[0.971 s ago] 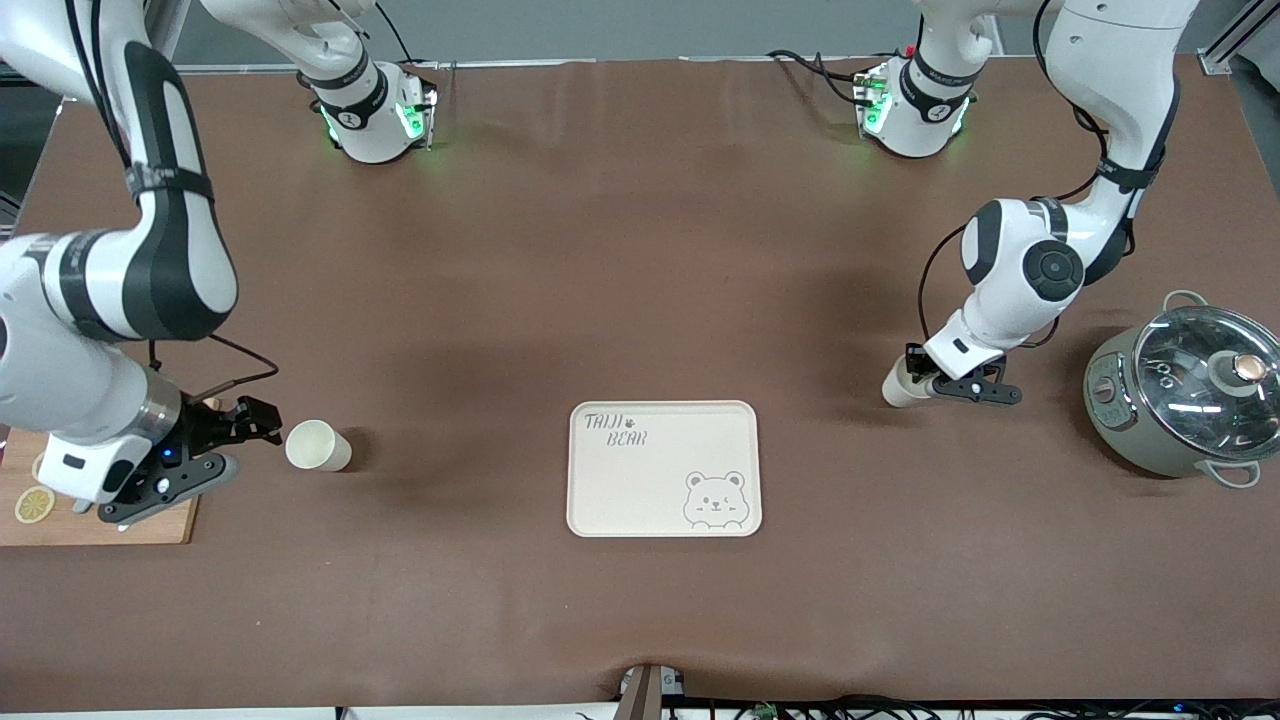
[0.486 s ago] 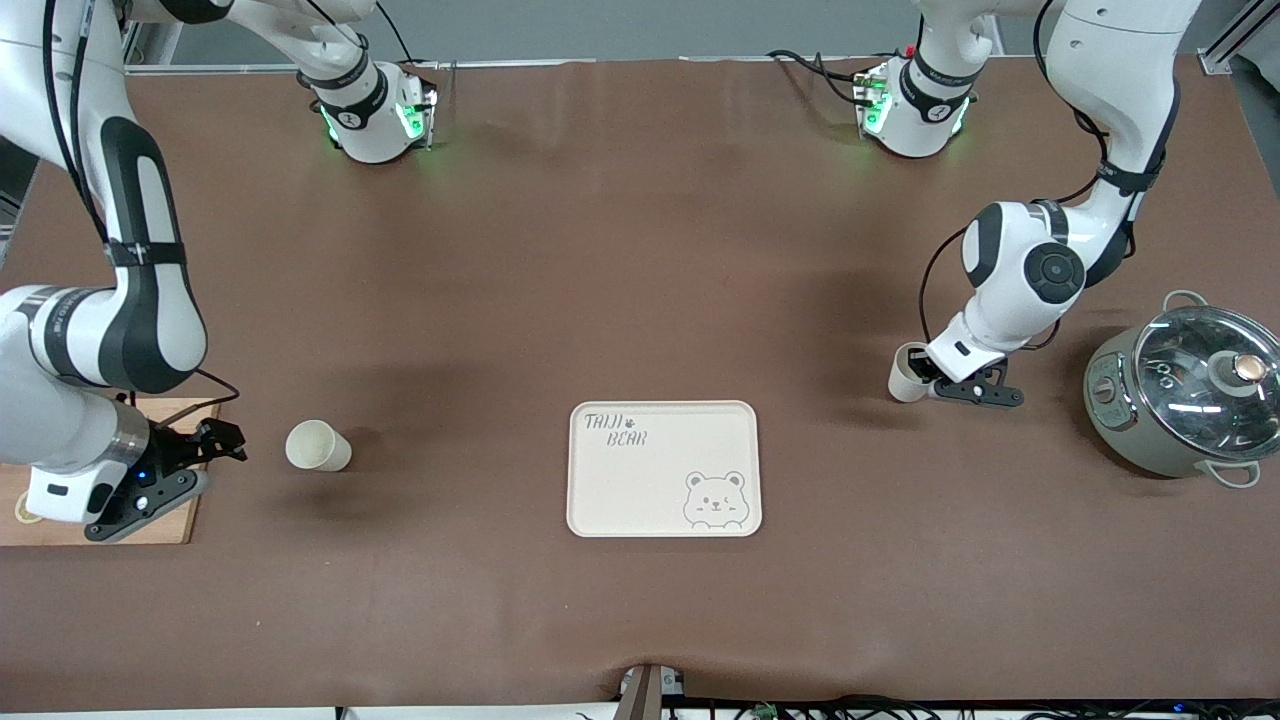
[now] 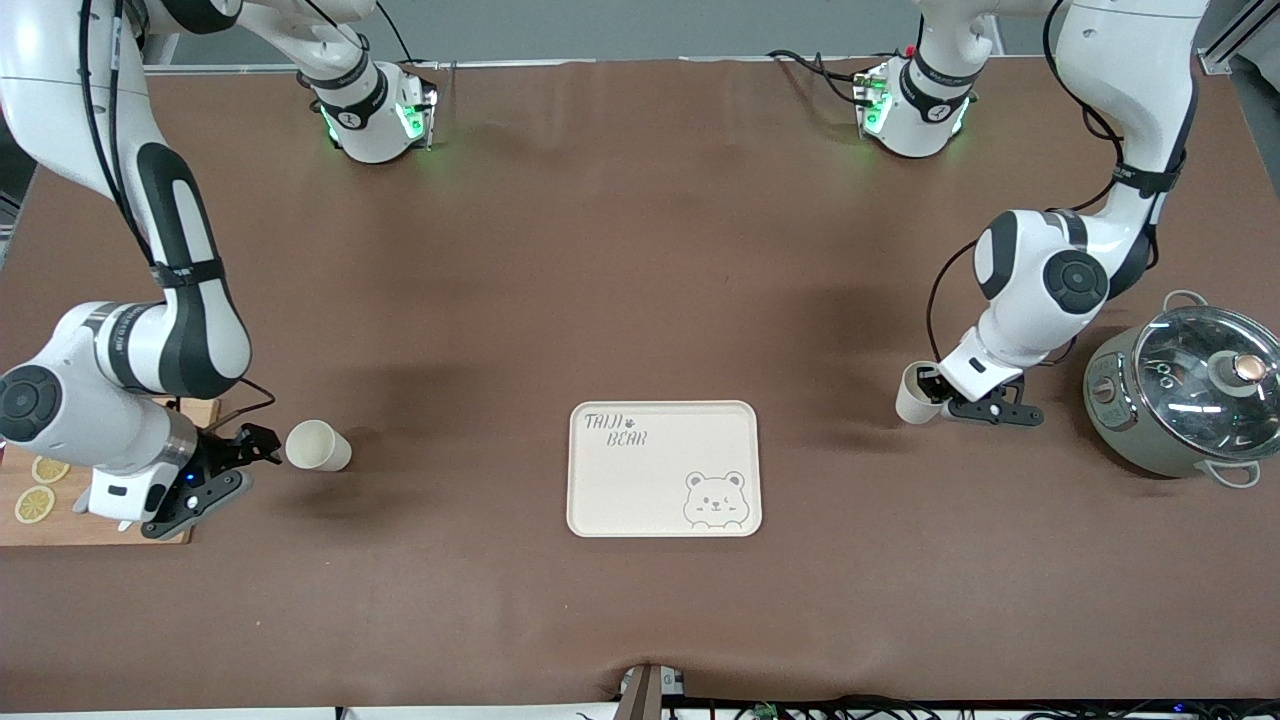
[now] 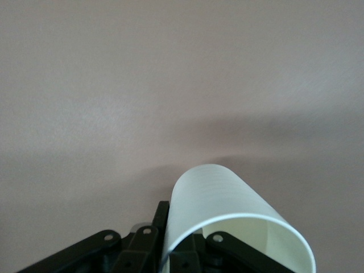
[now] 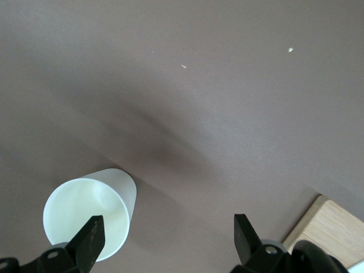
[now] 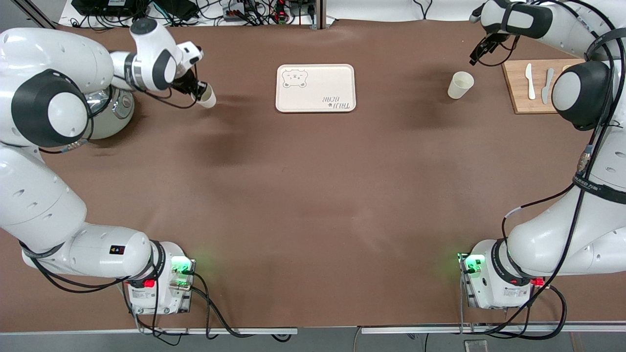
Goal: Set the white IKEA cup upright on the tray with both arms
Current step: 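Carry the cup to the tray with the left gripper while the right gripper grasps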
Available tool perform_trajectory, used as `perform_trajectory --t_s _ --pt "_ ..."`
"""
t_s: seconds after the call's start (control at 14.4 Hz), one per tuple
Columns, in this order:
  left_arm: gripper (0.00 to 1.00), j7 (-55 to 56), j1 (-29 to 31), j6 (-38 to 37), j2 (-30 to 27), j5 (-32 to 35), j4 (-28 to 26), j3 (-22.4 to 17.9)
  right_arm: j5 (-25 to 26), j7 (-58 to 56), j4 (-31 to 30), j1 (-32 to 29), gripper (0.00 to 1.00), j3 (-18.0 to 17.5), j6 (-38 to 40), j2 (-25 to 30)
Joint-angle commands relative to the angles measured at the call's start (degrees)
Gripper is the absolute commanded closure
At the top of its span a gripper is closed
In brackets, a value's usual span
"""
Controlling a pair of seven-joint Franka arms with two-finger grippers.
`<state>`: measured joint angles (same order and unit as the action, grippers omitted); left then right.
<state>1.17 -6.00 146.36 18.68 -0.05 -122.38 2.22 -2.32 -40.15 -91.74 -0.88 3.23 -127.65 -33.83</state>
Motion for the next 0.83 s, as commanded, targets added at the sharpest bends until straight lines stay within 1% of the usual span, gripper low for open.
perform_trajectory --t_s 0.0,0.28,0.56,0.62,0.76 --pt "1.0 6.1 -2.78 -5.19 1.88 -0.12 6.43 0.59 -1.01 -1.07 -0.73 0.08 0.0 0.02 -1.72 -0.88" --pt "1.0 15.94 -6.03 -7.49 6.8 -0.12 13.38 2.26 -1.01 -2.03 -1.25 0.17 0.0 0.02 -2.78 -2.03" --pt "1.0 26.22 -11.13 -7.93 13.13 -0.12 21.72 2.26 -1.01 -2.22 -3.71 0.96 0.0 0.02 -6.9 -2.11" --pt "1.0 28.51 -12.36 -10.02 14.36 -0.12 24.01 2.26 -1.01 -2.22 -3.8 1.05 0.0 0.02 -6.91 -2.11" --pt "1.0 32.12 -13.77 -16.16 16.73 -0.12 30.24 2.26 -1.01 -2.22 -3.8 1.23 0.0 0.02 -7.17 -2.82"
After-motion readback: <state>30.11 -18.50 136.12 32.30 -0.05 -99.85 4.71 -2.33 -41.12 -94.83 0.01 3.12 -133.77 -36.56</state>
